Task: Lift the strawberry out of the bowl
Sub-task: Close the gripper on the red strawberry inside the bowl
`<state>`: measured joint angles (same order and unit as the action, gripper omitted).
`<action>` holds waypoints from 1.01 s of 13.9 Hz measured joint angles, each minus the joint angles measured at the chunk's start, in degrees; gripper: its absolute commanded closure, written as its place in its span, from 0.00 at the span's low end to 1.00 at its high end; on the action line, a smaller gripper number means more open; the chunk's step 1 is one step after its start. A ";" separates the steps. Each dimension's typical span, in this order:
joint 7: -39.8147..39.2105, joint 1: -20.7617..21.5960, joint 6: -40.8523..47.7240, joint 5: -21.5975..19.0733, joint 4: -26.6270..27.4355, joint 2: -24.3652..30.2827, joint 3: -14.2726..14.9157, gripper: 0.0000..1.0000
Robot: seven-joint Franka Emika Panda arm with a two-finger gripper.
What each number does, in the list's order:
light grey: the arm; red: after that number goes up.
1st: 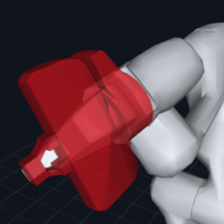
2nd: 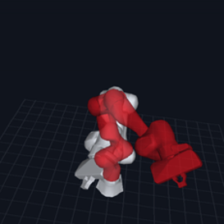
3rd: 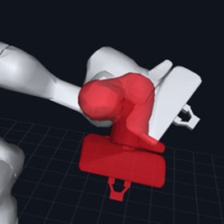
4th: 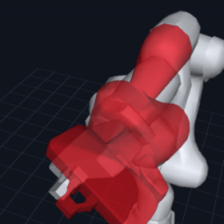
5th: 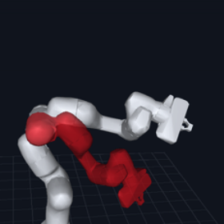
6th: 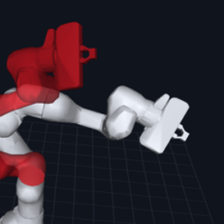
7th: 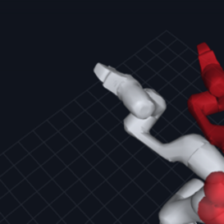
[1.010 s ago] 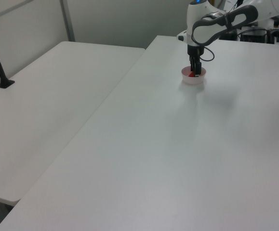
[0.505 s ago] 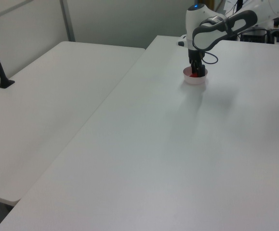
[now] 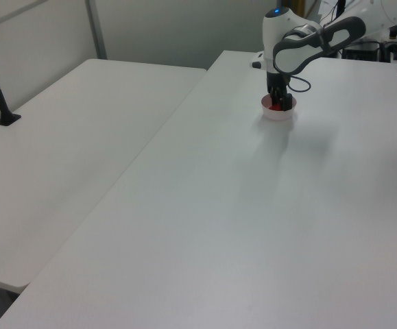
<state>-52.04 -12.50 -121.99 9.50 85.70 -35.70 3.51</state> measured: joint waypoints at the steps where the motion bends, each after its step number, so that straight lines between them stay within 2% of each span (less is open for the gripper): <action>1: 0.00 0.02 0.00 -0.01 -0.07 0.03 0.00 0.36; 6: 0.74 0.01 0.00 -0.30 -0.77 0.14 0.00 0.36; 9: 1.64 0.01 0.25 -2.24 -1.14 0.82 0.00 0.40; 11: 1.78 0.00 1.98 -2.80 -1.23 1.48 0.01 0.35; 13: 1.91 -0.06 2.72 -2.82 -1.24 2.04 0.03 0.34; 14: 1.92 -0.10 2.88 -2.82 -1.24 2.11 0.06 0.28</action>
<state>-50.11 -12.60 -119.11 6.69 84.47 -33.58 3.57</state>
